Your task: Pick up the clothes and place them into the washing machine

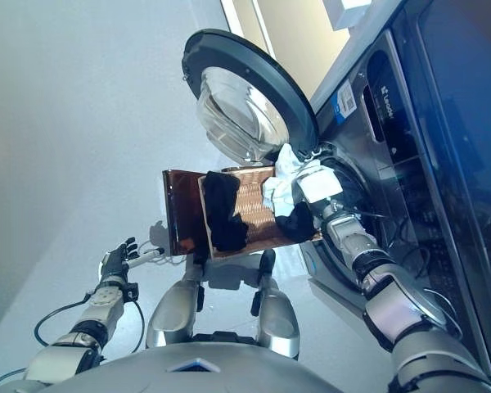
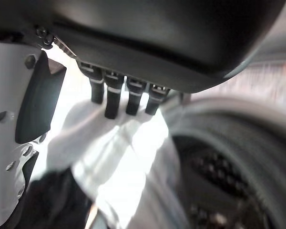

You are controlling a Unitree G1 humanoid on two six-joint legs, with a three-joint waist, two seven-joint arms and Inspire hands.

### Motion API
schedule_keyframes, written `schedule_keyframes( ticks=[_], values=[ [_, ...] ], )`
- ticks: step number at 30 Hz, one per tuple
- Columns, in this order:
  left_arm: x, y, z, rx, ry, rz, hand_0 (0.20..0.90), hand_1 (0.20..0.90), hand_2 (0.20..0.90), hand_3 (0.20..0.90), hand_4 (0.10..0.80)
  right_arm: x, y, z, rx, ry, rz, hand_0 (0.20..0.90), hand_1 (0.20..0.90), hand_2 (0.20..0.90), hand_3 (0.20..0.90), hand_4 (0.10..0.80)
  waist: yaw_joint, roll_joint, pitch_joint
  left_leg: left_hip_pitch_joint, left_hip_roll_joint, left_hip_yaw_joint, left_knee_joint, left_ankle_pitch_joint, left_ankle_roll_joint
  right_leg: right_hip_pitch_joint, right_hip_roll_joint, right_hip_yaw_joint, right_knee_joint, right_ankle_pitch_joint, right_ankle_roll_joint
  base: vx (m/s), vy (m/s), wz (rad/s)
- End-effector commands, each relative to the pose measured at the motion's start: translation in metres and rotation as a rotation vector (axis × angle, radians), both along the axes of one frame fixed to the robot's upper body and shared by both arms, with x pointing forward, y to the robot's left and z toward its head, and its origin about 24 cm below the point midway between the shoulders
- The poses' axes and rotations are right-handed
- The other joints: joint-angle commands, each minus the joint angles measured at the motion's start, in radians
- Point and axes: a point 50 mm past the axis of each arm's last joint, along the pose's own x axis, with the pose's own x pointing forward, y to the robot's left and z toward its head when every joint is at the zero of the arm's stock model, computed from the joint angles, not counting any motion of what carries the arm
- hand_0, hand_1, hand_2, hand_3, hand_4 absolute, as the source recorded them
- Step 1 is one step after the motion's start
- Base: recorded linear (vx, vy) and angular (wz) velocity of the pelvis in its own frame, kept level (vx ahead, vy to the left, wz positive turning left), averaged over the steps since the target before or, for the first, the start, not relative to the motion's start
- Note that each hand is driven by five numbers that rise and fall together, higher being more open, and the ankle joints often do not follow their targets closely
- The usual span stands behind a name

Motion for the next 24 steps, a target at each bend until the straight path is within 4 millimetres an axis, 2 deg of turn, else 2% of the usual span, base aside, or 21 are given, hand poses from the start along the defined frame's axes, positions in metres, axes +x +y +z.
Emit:
schedule_keyframes(
  ticks=[1,4,11,12,16,24],
  values=[
    [0.009,0.006,0.009,0.07,-0.048,-0.053,0.9,0.9,0.9,0.9,0.8,0.024,0.004,0.051,0.1,-0.24,0.045,0.9,0.9,0.9,0.9,0.8,0.016,-0.034,-0.079,-0.008,0.046,0.003,-0.008,-0.017,-0.091,-0.021,-0.011,0.023,0.003,0.004,0.034,0.041,-0.038,-0.03],
    [0.009,0.006,0.009,0.071,-0.048,-0.052,0.9,0.9,0.9,0.9,0.8,0.022,0.009,0.053,0.136,-0.248,0.065,0.9,0.9,0.9,0.9,0.8,0.016,-0.044,-0.081,-0.002,0.05,0.004,-0.008,-0.021,-0.092,-0.016,-0.009,0.02,0.002,0.002,0.034,0.017,-0.026,-0.01],
    [0.012,0.009,0.012,0.083,-0.056,-0.066,0.9,0.9,0.9,0.9,0.8,0.022,0.017,0.042,0.167,-0.206,0.047,0.9,0.9,0.9,0.9,0.8,0.027,-0.062,-0.072,-0.005,0.055,-0.006,-0.008,-0.019,-0.093,-0.017,-0.003,0.014,0.003,0.001,0.033,0.001,-0.013,0.0],
    [0.015,0.008,0.013,0.085,-0.067,-0.066,0.9,0.9,0.9,0.9,0.8,0.023,0.014,0.036,0.146,-0.181,0.019,0.9,0.9,0.9,0.9,0.8,0.033,-0.057,-0.062,-0.013,0.052,-0.01,-0.008,-0.014,-0.094,-0.023,-0.004,0.011,0.004,0.004,0.031,0.0,0.0,0.0],
    [0.02,0.006,0.016,0.08,-0.093,-0.065,0.9,0.9,0.9,0.9,0.8,0.028,0.008,0.033,0.109,-0.166,-0.028,0.9,0.9,0.9,0.9,0.8,0.04,-0.041,-0.038,-0.033,0.046,-0.017,-0.008,-0.003,-0.094,-0.039,-0.007,0.008,0.004,0.011,0.031,-0.049,0.01,0.06],
    [0.026,0.007,0.021,0.091,-0.133,-0.046,0.9,0.9,0.9,0.9,0.8,0.036,0.001,0.038,0.047,-0.18,-0.064,0.9,0.9,0.9,0.9,0.8,0.054,-0.02,0.007,-0.084,0.048,-0.025,-0.008,0.022,-0.097,-0.085,-0.005,0.008,0.01,0.022,0.028,-0.038,0.001,0.06]
  ],
)
